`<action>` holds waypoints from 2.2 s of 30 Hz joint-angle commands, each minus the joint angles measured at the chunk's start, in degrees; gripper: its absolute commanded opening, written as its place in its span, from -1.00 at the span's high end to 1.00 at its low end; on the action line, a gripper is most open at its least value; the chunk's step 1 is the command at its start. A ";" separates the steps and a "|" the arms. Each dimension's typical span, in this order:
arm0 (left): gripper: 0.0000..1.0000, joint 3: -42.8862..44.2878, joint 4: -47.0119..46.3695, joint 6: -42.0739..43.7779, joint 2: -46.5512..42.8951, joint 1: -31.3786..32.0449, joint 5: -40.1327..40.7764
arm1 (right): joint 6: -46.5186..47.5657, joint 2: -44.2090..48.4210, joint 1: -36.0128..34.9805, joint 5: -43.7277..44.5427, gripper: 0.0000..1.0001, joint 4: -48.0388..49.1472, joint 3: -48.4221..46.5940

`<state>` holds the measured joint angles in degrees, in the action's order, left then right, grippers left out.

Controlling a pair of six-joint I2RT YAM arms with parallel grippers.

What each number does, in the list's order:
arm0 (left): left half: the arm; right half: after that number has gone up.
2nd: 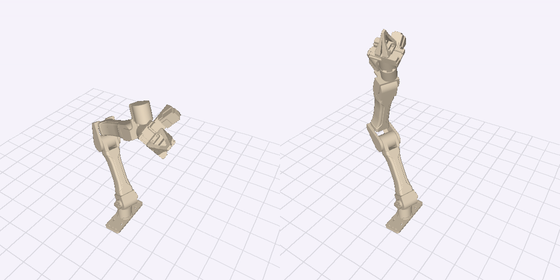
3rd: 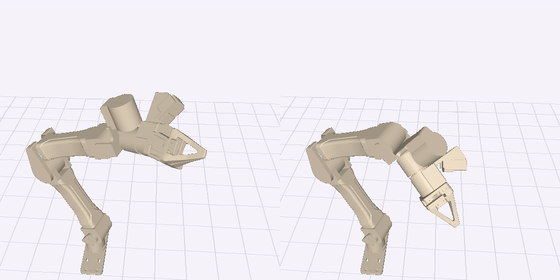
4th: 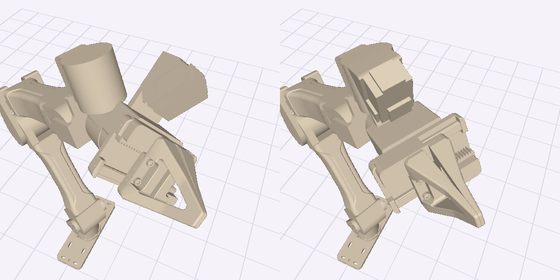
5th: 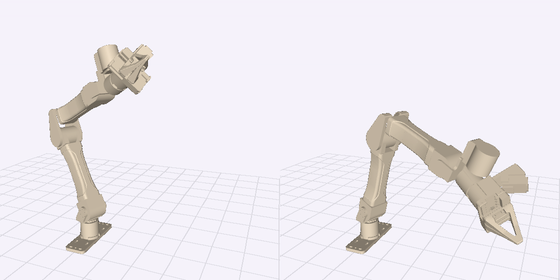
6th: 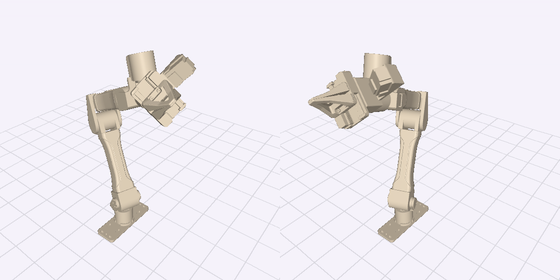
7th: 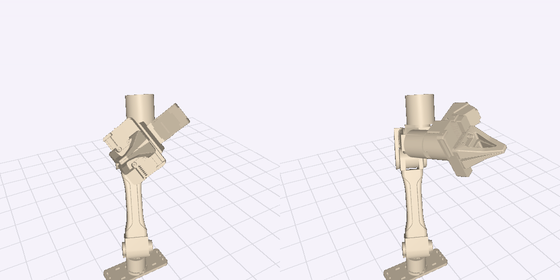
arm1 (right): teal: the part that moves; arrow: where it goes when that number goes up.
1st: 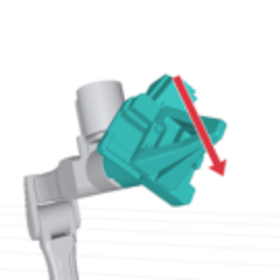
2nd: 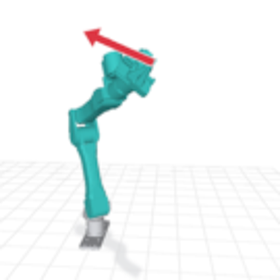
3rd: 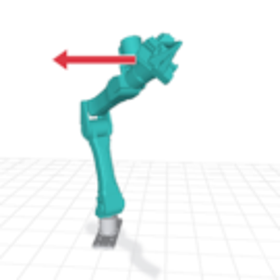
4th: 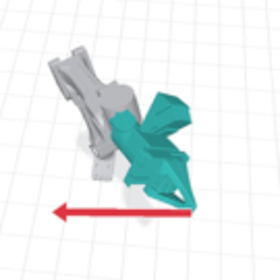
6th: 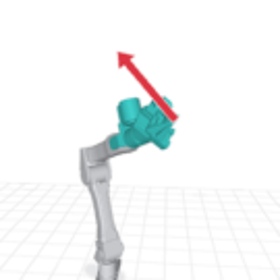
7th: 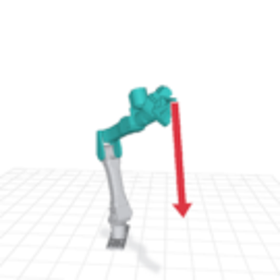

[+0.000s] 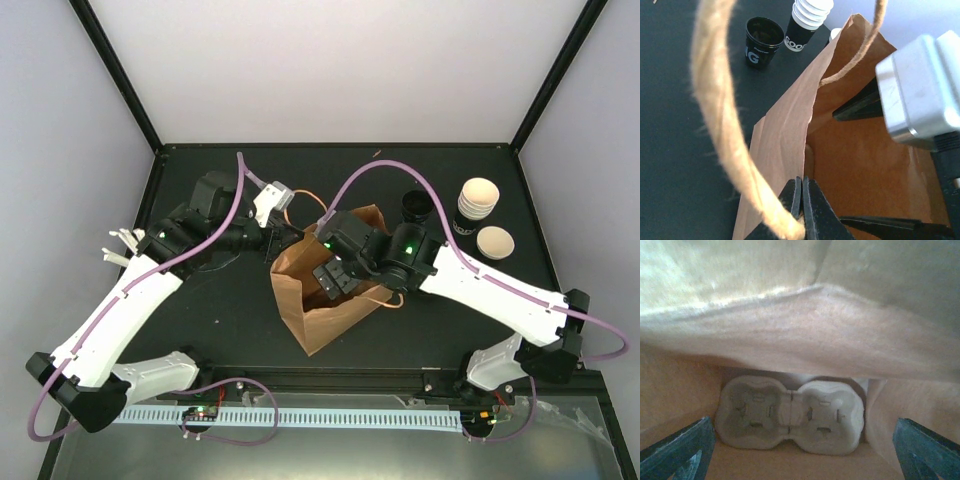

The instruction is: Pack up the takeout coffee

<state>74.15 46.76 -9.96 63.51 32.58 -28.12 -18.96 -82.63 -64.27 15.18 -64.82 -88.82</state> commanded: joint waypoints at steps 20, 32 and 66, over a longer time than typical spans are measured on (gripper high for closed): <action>0.97 6.04 2.53 5.05 0.88 -0.10 3.87 | -2.33 12.60 -0.22 10.79 -1.00 1.89 -8.38; 0.97 14.39 6.29 17.38 4.77 -0.53 12.12 | -6.97 15.01 1.05 19.85 -1.00 -0.87 -6.64; 0.97 -2.19 1.04 29.41 -8.42 2.31 -6.90 | -0.90 30.27 1.60 4.00 -1.00 8.77 12.35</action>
<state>72.23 48.38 18.24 56.82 33.67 -30.44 -22.74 -54.26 -62.89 24.47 -60.31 -79.37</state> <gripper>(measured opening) 0.022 1.000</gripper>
